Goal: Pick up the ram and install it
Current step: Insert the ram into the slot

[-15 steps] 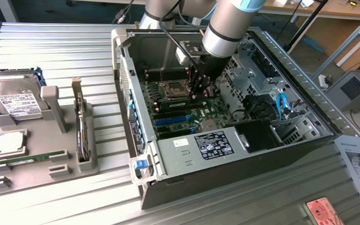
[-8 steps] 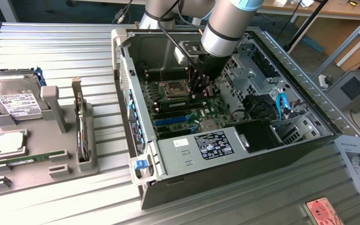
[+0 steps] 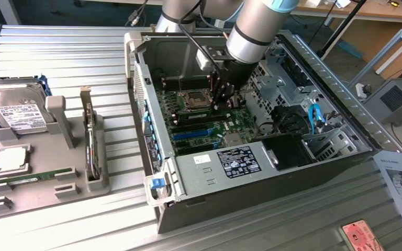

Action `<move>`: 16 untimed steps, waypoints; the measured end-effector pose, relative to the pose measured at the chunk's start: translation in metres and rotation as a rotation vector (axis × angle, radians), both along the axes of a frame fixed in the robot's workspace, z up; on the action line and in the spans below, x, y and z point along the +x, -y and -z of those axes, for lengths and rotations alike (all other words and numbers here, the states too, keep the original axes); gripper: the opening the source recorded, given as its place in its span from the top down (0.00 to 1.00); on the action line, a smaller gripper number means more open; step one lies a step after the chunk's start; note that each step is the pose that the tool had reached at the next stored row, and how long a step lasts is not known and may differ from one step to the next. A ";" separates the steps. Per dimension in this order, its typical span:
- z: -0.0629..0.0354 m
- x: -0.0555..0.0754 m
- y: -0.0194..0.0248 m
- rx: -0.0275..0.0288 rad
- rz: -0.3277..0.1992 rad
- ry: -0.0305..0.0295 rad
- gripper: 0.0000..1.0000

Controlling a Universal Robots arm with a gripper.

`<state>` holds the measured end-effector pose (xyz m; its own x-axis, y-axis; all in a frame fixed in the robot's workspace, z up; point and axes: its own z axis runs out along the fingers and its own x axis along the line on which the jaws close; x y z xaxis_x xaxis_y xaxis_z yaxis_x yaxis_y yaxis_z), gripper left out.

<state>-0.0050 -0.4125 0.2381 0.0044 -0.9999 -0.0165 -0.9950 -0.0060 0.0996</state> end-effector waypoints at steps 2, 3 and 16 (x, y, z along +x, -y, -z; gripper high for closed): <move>-0.0018 0.001 0.0000 0.0002 0.000 0.0000 0.88; -0.0020 0.001 0.0000 0.0003 0.000 0.0000 0.88; -0.0018 0.002 0.0004 0.0000 0.000 -0.0157 0.88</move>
